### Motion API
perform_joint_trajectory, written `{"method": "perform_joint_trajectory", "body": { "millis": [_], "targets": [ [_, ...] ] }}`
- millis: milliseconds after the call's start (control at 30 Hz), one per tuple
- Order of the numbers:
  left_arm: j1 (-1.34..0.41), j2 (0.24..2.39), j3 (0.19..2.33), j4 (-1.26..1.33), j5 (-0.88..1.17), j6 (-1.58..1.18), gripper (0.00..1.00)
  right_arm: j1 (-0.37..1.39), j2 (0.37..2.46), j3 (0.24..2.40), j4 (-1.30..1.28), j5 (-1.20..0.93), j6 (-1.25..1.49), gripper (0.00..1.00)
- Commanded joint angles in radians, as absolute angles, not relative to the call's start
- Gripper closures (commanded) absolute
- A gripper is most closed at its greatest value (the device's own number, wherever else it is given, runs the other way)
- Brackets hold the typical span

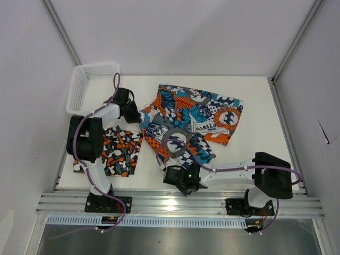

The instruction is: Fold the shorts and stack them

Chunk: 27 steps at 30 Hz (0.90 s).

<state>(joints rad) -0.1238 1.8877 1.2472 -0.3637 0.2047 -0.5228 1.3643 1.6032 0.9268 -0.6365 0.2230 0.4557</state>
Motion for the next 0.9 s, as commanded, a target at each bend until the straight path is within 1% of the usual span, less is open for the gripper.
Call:
{"method": "perform_joint_trajectory", "body": {
  "millis": [0, 167, 300, 467, 600, 733, 800, 867],
  "targets": [
    [-0.118, 1.830, 1.270, -0.385, 0.178, -0.508, 1.00, 1.417, 1.540, 0.973, -0.661, 0.203, 0.456, 1.00],
    [-0.118, 1.795, 1.262, -0.397, 0.170, -0.517, 1.00, 1.401, 1.433, 0.954, -0.663, 0.126, 0.468, 1.00],
    [-0.120, 1.763, 1.256, -0.417, 0.170, -0.520, 1.00, 1.356, 1.390, 0.948, -0.709, 0.155, 0.492, 1.00],
    [-0.118, 1.656, 1.204, -0.425, 0.167, -0.551, 1.00, 1.319, 1.289, 0.968, -0.771, 0.161, 0.523, 1.00],
    [-0.115, 1.557, 1.144, -0.425, 0.175, -0.604, 1.00, 1.344, 1.241, 1.005, -0.828, 0.130, 0.543, 1.00],
    [-0.115, 1.516, 1.115, -0.482, 0.163, -0.647, 1.00, 1.417, 1.241, 1.049, -0.887, 0.136, 0.569, 1.00],
    [-0.114, 1.516, 1.115, -0.524, 0.131, -0.678, 1.00, 1.439, 1.229, 1.077, -0.917, 0.178, 0.584, 1.00],
    [-0.110, 1.520, 1.123, -0.546, 0.123, -0.693, 1.00, 1.415, 1.220, 1.101, -0.962, 0.245, 0.592, 1.00]
  ]
}}
